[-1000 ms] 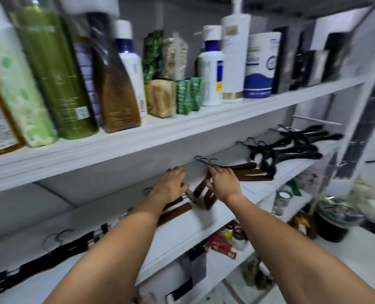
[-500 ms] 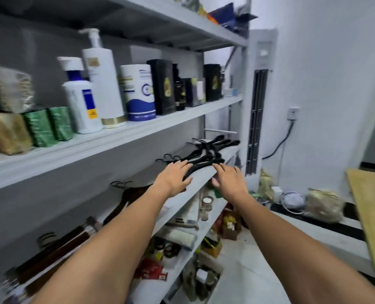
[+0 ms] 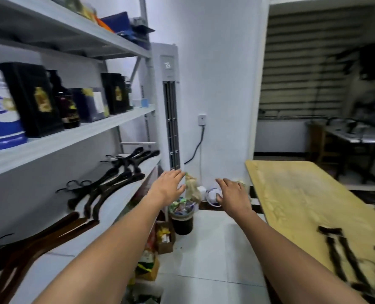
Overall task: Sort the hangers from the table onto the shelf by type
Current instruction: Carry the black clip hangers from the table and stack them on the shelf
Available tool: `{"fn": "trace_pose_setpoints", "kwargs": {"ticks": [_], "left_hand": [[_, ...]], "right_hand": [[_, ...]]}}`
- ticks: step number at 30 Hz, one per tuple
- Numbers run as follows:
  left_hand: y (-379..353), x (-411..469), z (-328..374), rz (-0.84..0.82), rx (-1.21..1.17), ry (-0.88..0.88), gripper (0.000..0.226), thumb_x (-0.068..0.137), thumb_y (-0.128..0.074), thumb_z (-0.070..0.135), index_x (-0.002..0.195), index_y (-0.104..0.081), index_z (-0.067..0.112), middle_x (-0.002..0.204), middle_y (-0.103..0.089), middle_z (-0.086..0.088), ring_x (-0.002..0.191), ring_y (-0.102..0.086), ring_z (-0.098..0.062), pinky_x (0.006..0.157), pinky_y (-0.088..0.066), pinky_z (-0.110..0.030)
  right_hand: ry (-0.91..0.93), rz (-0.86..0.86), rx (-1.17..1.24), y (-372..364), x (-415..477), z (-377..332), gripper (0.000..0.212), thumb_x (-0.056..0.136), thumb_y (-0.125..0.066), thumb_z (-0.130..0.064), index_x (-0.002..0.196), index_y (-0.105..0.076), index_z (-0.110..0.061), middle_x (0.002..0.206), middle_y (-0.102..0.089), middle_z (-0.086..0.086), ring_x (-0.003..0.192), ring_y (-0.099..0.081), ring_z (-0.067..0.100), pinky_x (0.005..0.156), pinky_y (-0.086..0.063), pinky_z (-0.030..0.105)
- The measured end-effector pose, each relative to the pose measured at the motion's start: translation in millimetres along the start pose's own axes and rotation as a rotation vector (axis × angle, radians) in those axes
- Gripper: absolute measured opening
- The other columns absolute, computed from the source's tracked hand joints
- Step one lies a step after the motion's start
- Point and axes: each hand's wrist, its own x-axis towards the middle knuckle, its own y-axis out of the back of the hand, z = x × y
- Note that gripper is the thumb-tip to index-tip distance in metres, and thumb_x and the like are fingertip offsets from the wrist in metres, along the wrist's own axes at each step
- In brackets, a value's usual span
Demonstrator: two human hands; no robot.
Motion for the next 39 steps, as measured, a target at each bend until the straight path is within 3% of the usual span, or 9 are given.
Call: {"fn": "trace_pose_setpoints", "kwargs": {"ticks": [19,31,39], "left_hand": [[-113,243,101,-0.119,-0.159,-0.496,0.053,0.100,-0.036,0.037,0.149,-0.024,0.023,0.156,-0.023,0.003,0.143,-0.023,-0.016,0.119,-0.016,-0.030],[-179,289,206,-0.285,-0.229,-0.772,0.052,0.102,-0.033,0.035,0.150,-0.017,0.026,0.158,-0.016,0.006,0.145,-0.017,-0.016,0.118,-0.017,-0.030],[-219,310,290,-0.346,-0.266,-0.957,0.048,0.101,-0.035,0.033,0.148,-0.025,0.025,0.154,-0.026,0.006,0.141,-0.023,-0.015,0.115,-0.024,-0.028]], "right_hand": [[-0.578,-0.106,-0.200,-37,28,192,0.051,0.100,-0.035,-0.036,0.149,-0.022,-0.024,0.152,-0.032,0.001,0.137,-0.034,0.021,0.112,-0.025,0.037],[-0.942,-0.147,-0.230,-55,-26,264,0.052,0.100,-0.036,-0.037,0.149,-0.025,-0.022,0.151,-0.033,0.001,0.138,-0.033,0.021,0.114,-0.023,0.036],[-1.137,-0.157,-0.242,-64,-54,323,0.055,0.101,-0.036,-0.038,0.150,-0.020,-0.020,0.153,-0.030,0.004,0.139,-0.032,0.024,0.114,-0.024,0.037]]}}
